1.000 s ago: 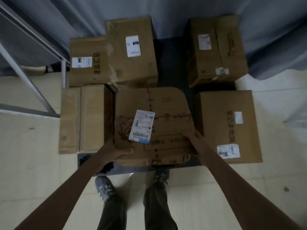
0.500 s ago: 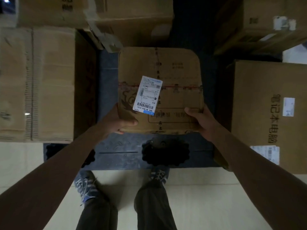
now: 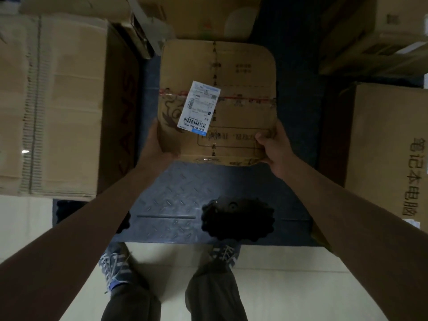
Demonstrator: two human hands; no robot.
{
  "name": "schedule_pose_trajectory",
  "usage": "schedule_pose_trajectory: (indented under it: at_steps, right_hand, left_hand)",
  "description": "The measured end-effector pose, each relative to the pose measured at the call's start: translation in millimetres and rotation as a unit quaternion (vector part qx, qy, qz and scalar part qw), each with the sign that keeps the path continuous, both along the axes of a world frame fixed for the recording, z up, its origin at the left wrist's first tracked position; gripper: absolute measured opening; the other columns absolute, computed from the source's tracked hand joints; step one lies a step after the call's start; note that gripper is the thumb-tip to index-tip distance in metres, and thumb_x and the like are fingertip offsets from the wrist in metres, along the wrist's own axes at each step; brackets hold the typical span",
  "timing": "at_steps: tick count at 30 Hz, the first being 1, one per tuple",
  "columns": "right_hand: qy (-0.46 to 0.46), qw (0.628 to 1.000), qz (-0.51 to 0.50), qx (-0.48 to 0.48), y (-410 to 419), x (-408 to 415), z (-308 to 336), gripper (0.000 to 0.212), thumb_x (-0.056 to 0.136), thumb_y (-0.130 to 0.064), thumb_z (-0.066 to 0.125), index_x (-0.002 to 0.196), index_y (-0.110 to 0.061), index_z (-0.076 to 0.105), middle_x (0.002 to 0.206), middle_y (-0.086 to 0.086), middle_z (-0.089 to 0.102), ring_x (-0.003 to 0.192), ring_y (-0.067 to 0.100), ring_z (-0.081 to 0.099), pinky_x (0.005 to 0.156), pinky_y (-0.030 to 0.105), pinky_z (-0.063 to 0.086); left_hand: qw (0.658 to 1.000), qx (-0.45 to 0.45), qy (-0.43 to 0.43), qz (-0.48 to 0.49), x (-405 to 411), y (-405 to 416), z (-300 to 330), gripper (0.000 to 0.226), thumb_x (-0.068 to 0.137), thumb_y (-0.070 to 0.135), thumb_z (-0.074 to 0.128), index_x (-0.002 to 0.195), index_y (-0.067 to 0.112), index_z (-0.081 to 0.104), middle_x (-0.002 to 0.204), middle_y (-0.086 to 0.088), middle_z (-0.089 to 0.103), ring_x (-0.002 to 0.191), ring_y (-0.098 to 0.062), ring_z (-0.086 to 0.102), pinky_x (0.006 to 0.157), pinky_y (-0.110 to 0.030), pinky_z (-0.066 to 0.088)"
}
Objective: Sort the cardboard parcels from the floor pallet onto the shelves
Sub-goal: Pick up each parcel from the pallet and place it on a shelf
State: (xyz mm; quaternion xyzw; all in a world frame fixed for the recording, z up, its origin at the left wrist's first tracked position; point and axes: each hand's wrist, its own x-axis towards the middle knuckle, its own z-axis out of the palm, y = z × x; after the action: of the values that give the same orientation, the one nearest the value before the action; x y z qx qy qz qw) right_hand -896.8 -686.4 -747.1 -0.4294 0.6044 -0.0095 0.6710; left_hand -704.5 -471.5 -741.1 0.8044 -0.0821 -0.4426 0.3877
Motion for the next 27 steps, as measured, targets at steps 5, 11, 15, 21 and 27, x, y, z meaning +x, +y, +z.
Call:
schedule_pose_trajectory:
  at_steps: [5, 11, 15, 21, 27]
  right_hand:
    - [0.092, 0.991, 0.042, -0.083, 23, 5, -1, 0.075, 0.104, -0.02, 0.054, 0.162, -0.025, 0.007, 0.165, 0.005, 0.027, 0.147, 0.026, 0.033, 0.121, 0.046, 0.031]
    - [0.13, 0.982, 0.081, -0.112, 77, -20, 42, 0.068, 0.1, -0.017, 0.055, 0.159, -0.025, 0.021, 0.155, 0.005, 0.039, 0.139, 0.026, 0.041, 0.118, 0.041, 0.035]
    - [0.16, 0.977, 0.12, -0.079, 112, -41, 88, 0.064, 0.098, -0.018, 0.058, 0.155, -0.022, 0.029, 0.151, 0.01, 0.044, 0.134, 0.029, 0.046, 0.107, 0.037, 0.041]
    - [0.145, 0.972, 0.184, -0.031, 141, -33, 184, 0.054, 0.098, -0.021, 0.061, 0.148, -0.021, 0.042, 0.141, 0.011, 0.053, 0.125, 0.027, 0.054, 0.1, 0.038, 0.048]
    - [0.095, 0.964, 0.236, -0.071, 165, 9, 313, 0.055, 0.095, -0.023, 0.064, 0.146, -0.023, 0.044, 0.128, 0.001, 0.054, 0.118, 0.02, 0.056, 0.095, 0.035, 0.052]
  left_hand:
    - [0.998, 0.044, -0.023, -0.04, -4, 3, -5, 0.103, 0.085, 0.0, 0.073, 0.161, 0.023, 0.007, 0.16, -0.007, 0.033, 0.142, -0.027, 0.04, 0.107, -0.05, 0.048]
    - [0.993, 0.068, -0.072, -0.071, -27, 27, 29, 0.093, 0.087, 0.004, 0.074, 0.159, 0.025, 0.019, 0.157, 0.001, 0.035, 0.122, -0.011, 0.044, 0.059, -0.002, 0.044]
    - [0.989, 0.088, -0.046, -0.106, -33, 58, 73, 0.086, 0.088, 0.01, 0.075, 0.158, 0.02, 0.027, 0.16, -0.006, 0.034, 0.141, -0.023, 0.039, 0.097, -0.021, 0.039]
    - [0.973, 0.106, -0.037, -0.203, -18, 87, 173, 0.08, 0.089, 0.016, 0.075, 0.156, 0.014, 0.03, 0.159, -0.008, 0.034, 0.145, -0.029, 0.035, 0.111, -0.032, 0.033]
    - [0.959, 0.083, -0.058, -0.264, 28, 113, 313, 0.083, 0.089, 0.017, 0.075, 0.157, 0.014, 0.027, 0.162, -0.008, 0.028, 0.148, -0.024, 0.029, 0.111, -0.026, 0.027]
